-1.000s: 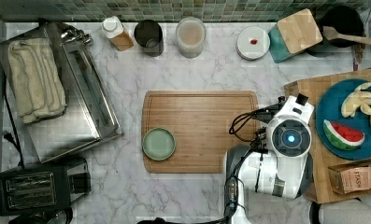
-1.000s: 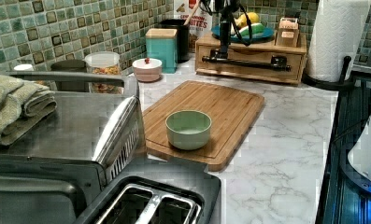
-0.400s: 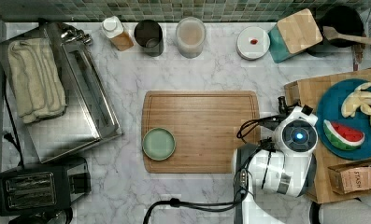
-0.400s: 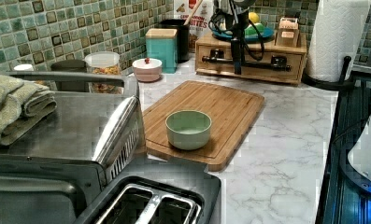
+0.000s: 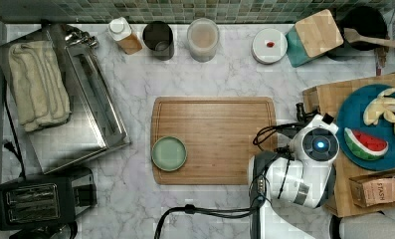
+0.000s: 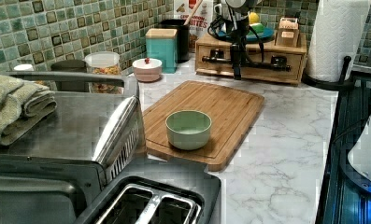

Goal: Open the drawer.

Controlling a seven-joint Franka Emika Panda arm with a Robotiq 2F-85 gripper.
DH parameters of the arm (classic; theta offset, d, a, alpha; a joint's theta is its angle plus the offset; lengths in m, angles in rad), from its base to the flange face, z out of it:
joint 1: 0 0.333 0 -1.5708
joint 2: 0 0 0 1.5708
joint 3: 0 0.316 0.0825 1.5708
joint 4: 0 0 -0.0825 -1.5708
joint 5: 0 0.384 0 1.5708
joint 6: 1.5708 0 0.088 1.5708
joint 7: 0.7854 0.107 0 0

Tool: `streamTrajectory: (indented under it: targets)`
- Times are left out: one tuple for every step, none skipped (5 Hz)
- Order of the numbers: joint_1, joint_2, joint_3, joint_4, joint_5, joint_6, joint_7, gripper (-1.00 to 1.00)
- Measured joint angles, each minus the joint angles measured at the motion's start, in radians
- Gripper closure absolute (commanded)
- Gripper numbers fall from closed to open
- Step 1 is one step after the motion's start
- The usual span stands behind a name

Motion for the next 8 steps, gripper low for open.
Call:
streamTrajectory:
  targets:
    - [-0.006,0.006,0.004,-0.008,0.007,0.046,0.005,-1.00]
    - [-0.007,0.017,-0.002,-0.010,0.007,0.046,0.005,-1.00]
    - [-0.007,0.029,-0.002,-0.008,0.007,0.024,0.005,-1.00]
    - [-0.020,0.033,0.006,-0.006,0.043,0.030,0.005,-1.00]
    - [-0.045,0.025,0.015,-0.006,0.144,0.027,-0.096,-1.00]
    - [-0.055,0.010,0.017,-0.012,0.201,0.017,-0.156,-1.00]
    - [-0.054,0.006,0.017,-0.018,0.201,0.017,-0.156,-1.00]
    - [-0.053,-0.020,0.041,-0.055,0.241,0.031,-0.148,-1.00]
